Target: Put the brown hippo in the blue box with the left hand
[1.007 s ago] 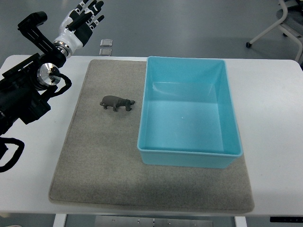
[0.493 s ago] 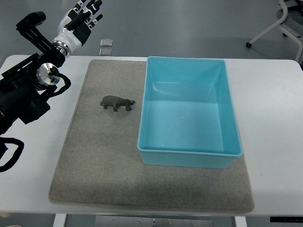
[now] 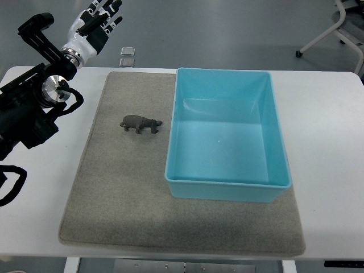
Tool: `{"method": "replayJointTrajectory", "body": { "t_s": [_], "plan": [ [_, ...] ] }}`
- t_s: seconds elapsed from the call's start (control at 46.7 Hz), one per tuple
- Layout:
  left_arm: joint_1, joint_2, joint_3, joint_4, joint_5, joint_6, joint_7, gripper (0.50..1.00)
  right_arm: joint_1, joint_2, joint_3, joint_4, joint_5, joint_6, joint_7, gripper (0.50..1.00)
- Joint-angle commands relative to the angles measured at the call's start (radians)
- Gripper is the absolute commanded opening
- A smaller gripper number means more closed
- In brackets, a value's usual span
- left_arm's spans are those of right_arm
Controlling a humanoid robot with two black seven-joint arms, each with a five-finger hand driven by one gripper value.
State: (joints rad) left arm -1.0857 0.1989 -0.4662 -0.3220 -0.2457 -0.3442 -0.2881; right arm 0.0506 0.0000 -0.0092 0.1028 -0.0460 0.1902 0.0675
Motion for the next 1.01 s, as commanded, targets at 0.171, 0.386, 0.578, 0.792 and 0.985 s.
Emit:
{"method": "replayJointTrajectory", "body": {
  "t_s": [0.171, 0.386, 0.578, 0.792, 0.985],
  "plan": [
    [0.000, 0.002, 0.015, -0.005, 0.017, -0.004, 0.013, 0.994, 0.000, 0.000, 0.000, 0.000, 0.000, 0.000, 0.000, 0.936],
    [-0.010, 0.030, 0.015, -0.049, 0.115, -0.003, 0.013, 0.994, 0.000, 0.000, 0.000, 0.000, 0.000, 0.000, 0.000, 0.936],
    [-0.016, 0.071, 0.015, -0.077, 0.227, -0.003, 0.013, 0.994, 0.000, 0.000, 0.000, 0.000, 0.000, 0.000, 0.000, 0.936],
    [-0.022, 0.097, 0.026, -0.086, 0.335, -0.013, 0.013, 0.994, 0.000, 0.000, 0.000, 0.000, 0.000, 0.000, 0.000, 0.936],
    [-0.056, 0.162, 0.135, -0.181, 0.397, -0.012, 0.013, 0.994, 0.000, 0.000, 0.000, 0.000, 0.000, 0.000, 0.000, 0.936]
  ]
}}
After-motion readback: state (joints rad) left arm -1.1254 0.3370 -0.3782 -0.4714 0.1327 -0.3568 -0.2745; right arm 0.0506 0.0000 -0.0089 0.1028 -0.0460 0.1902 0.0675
